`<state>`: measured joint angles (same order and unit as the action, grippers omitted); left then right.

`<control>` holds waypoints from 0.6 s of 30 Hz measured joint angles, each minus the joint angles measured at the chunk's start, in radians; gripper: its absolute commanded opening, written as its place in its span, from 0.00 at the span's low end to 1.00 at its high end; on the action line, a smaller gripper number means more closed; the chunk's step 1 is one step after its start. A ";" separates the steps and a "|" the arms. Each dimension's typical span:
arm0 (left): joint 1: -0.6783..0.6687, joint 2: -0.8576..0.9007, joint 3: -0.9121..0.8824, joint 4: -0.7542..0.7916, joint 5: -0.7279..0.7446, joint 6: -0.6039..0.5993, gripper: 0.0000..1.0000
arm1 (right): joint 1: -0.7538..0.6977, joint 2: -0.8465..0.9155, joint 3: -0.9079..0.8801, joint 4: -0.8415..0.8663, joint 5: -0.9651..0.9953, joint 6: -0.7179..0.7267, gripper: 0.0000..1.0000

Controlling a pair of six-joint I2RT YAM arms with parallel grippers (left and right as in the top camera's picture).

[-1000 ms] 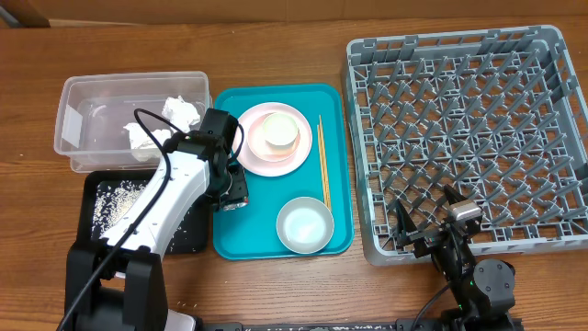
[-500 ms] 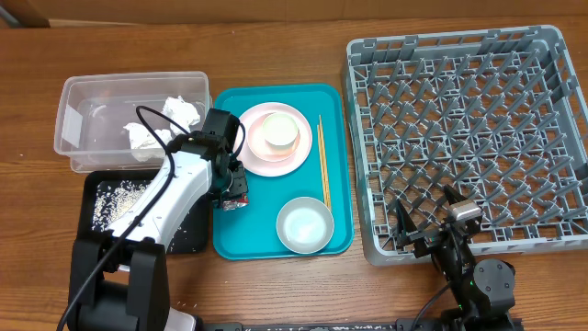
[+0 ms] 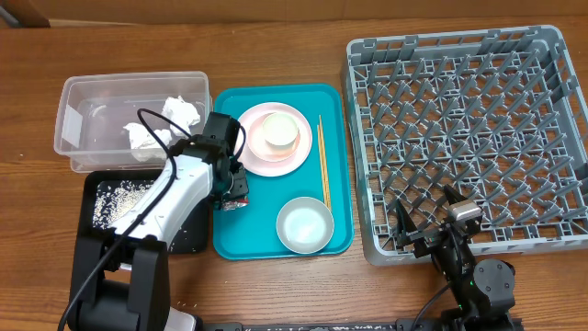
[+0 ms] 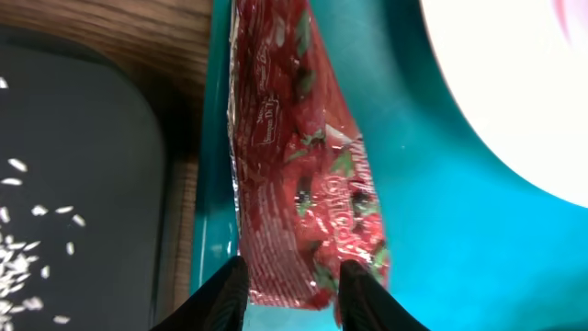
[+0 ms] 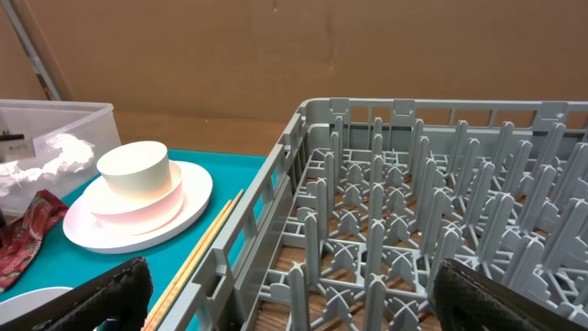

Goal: Sort waste into correct bins and load items into the dishwasher
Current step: 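Lower the left gripper and grasp the red snack wrapper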

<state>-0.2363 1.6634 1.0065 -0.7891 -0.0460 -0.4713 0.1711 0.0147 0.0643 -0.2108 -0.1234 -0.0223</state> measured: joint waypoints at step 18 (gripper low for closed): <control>0.000 0.005 -0.046 0.045 -0.011 0.000 0.35 | 0.000 0.000 0.000 0.000 0.000 0.000 1.00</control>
<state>-0.2363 1.6684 0.9604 -0.7437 -0.0566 -0.4717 0.1711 0.0147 0.0643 -0.2104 -0.1234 -0.0227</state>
